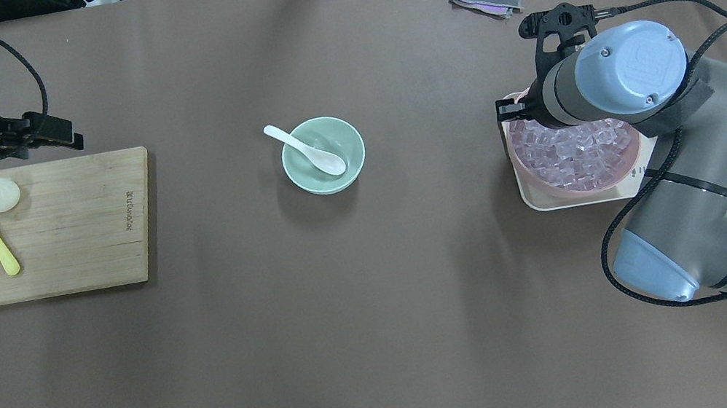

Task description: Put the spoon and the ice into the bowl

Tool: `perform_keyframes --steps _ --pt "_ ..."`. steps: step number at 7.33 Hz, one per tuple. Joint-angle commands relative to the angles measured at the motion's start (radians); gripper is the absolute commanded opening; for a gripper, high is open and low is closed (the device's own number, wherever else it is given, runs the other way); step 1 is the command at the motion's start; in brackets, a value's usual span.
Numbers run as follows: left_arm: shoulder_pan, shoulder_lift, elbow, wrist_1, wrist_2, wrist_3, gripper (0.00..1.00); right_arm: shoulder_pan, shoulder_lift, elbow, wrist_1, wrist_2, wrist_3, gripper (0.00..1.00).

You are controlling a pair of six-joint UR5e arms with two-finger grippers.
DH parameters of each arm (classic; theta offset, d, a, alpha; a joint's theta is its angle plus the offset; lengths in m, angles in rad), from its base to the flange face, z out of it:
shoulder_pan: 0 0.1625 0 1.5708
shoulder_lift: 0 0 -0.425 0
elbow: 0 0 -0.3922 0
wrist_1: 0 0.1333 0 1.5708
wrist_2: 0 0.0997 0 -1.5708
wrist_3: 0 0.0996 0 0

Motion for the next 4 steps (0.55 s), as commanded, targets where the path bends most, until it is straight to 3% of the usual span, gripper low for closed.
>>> perform_keyframes --steps 1,4 --pt "-0.161 0.005 0.002 0.234 -0.089 0.352 0.99 -0.013 0.072 -0.002 -0.008 0.001 0.123 0.00" --pt "-0.368 0.005 0.026 0.485 -0.081 0.799 0.99 -0.087 0.226 -0.093 -0.053 -0.086 0.318 0.00"
